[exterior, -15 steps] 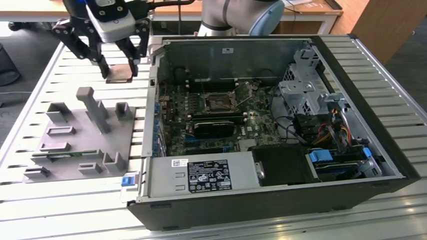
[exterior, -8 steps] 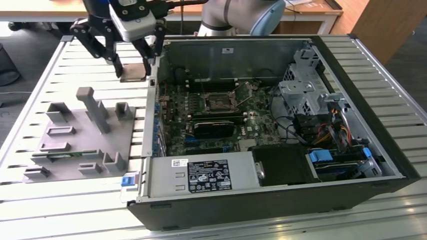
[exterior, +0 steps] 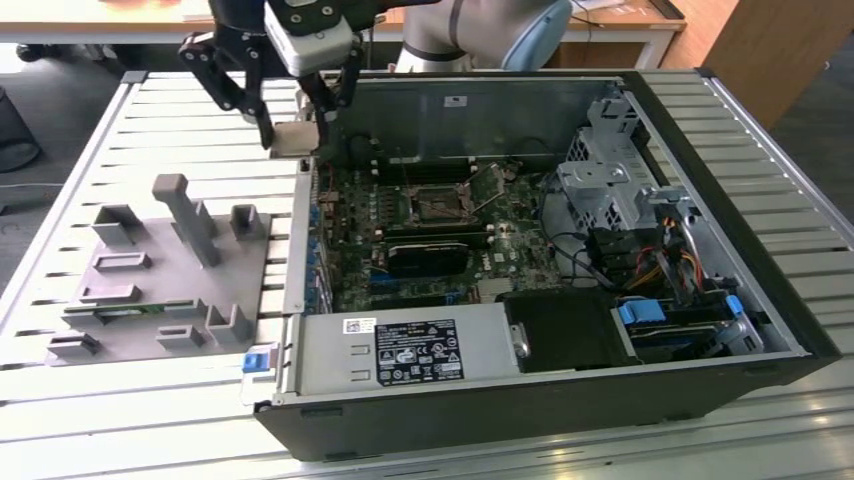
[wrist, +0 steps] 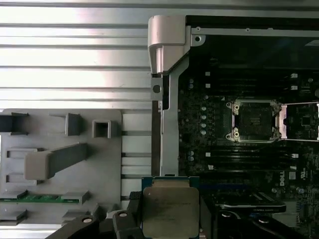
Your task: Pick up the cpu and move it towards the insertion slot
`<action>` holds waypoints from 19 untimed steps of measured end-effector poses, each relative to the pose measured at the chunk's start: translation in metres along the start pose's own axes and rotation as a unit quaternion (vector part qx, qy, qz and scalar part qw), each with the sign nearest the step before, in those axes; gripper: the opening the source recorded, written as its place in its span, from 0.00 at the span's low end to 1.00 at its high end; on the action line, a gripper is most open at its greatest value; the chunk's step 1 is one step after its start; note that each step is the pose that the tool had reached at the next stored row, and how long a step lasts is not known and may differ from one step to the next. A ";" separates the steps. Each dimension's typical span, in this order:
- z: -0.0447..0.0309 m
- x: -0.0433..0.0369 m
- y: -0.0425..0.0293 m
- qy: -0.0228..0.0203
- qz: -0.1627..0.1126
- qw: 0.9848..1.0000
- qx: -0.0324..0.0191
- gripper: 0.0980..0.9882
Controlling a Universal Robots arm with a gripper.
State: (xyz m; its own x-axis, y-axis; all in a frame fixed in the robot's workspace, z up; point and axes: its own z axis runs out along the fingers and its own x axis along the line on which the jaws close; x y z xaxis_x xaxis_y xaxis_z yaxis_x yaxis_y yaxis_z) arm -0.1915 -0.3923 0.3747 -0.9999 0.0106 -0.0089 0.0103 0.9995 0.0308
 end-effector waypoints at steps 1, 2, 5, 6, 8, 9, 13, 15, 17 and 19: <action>0.0001 -0.0030 0.0011 0.000 0.000 1.000 0.000 0.50; 0.0002 -0.0060 0.0022 0.000 0.000 1.000 0.000 0.50; 0.0006 -0.0154 0.0055 0.000 0.000 1.000 0.000 0.50; 0.0007 -0.0186 0.0065 0.000 0.000 1.000 0.000 0.50; 0.0008 -0.0251 0.0086 0.000 0.000 1.000 0.000 0.50; 0.0010 -0.0282 0.0096 0.000 0.000 1.000 0.000 0.50; 0.0016 -0.0402 0.0139 0.000 0.000 1.000 0.000 0.50; 0.0019 -0.0456 0.0162 0.000 0.000 1.000 0.000 0.50; 0.0023 -0.0505 0.0187 0.000 0.000 1.000 0.000 0.50; 0.0026 -0.0548 0.0211 0.000 0.000 1.000 0.000 0.50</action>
State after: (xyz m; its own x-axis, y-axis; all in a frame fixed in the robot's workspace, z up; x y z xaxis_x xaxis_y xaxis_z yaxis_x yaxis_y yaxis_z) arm -0.1364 -0.3718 0.3732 -0.9999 0.0110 -0.0084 0.0107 0.9995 0.0307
